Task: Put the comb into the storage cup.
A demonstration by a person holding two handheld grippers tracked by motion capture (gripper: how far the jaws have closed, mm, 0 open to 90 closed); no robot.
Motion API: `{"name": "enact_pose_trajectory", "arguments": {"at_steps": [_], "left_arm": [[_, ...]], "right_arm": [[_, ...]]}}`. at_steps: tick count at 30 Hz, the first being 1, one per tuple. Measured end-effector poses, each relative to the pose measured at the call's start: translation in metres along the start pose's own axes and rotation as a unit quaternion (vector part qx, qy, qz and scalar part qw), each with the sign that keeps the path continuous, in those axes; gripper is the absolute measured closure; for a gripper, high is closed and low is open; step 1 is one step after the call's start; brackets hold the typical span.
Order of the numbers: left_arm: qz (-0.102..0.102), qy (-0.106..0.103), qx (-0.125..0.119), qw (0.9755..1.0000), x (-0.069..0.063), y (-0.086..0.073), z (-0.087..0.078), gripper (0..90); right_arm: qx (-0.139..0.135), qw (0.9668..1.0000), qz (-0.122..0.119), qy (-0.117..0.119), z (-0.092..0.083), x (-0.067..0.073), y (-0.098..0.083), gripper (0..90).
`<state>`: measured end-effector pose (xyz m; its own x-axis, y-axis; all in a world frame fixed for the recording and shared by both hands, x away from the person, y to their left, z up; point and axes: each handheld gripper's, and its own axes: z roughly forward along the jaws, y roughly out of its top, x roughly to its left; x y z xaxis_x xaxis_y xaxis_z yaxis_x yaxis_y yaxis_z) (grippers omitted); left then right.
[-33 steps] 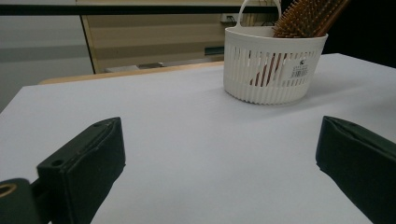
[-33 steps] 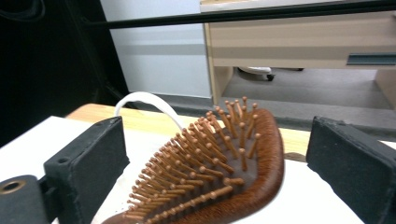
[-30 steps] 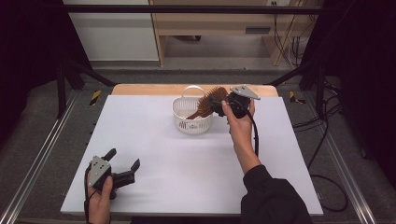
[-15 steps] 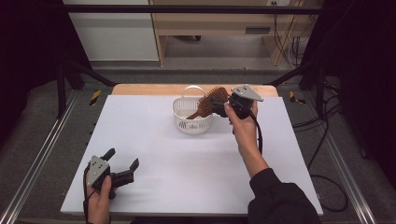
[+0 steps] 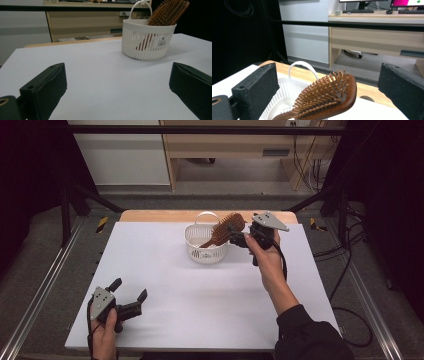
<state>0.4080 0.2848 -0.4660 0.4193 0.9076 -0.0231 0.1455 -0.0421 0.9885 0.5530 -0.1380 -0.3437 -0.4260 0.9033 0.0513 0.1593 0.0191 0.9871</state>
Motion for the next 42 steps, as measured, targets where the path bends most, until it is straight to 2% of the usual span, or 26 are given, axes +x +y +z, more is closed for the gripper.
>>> {"name": "enact_pose_trajectory", "arguments": {"at_steps": [13,15,17,20,22,26,29,31,34,38,42], "left_arm": [[-0.015,0.011,-0.002,0.9998,0.015,-0.001,-0.006,1.7],[-0.017,0.013,-0.004,0.9998,0.017,0.0,-0.007,1.7],[-0.009,0.025,-0.003,0.9996,0.019,0.001,-0.012,1.7],[-0.009,0.035,-0.01,0.9993,0.023,0.003,-0.02,1.7],[-0.006,0.032,-0.006,0.9994,0.025,0.001,-0.024,1.6],[-0.014,0.02,-0.008,0.9997,0.027,0.0,-0.028,1.8],[-0.013,0.017,-0.009,0.9997,0.026,0.0,-0.029,1.9],[-0.014,0.016,-0.008,0.9997,0.026,-0.001,-0.029,2.0],[-0.012,0.017,-0.01,0.9997,0.025,-0.001,-0.031,2.2],[-0.008,0.019,-0.012,0.9997,0.027,-0.002,-0.036,2.1],[-0.018,0.022,-0.016,0.9995,0.031,-0.003,-0.04,2.1]], "right_arm": [[-0.022,0.9997,0.008,-0.006,-0.029,-0.015,0.006,3.1],[-0.021,0.9997,-0.001,-0.009,-0.034,-0.016,0.004,2.9],[-0.019,0.9998,-0.006,-0.007,-0.039,-0.018,0.003,2.9],[-0.02,0.9997,-0.012,-0.005,-0.047,-0.022,0.002,2.4],[-0.023,0.9996,-0.015,-0.002,-0.053,-0.024,0.002,2.2],[-0.036,0.9993,-0.012,0.0,-0.067,-0.032,0.0,2.2],[-0.035,0.9993,-0.012,-0.001,-0.078,-0.037,-0.003,2.4],[-0.018,0.9998,-0.008,0.006,-0.082,-0.042,-0.007,2.8],[-0.015,0.9999,-0.006,0.006,-0.086,-0.047,-0.015,3.2],[-0.024,0.9997,0.0,-0.002,-0.095,-0.056,-0.025,4.3],[-0.025,0.9997,0.004,-0.005,-0.104,-0.062,-0.036,4.4]]}}
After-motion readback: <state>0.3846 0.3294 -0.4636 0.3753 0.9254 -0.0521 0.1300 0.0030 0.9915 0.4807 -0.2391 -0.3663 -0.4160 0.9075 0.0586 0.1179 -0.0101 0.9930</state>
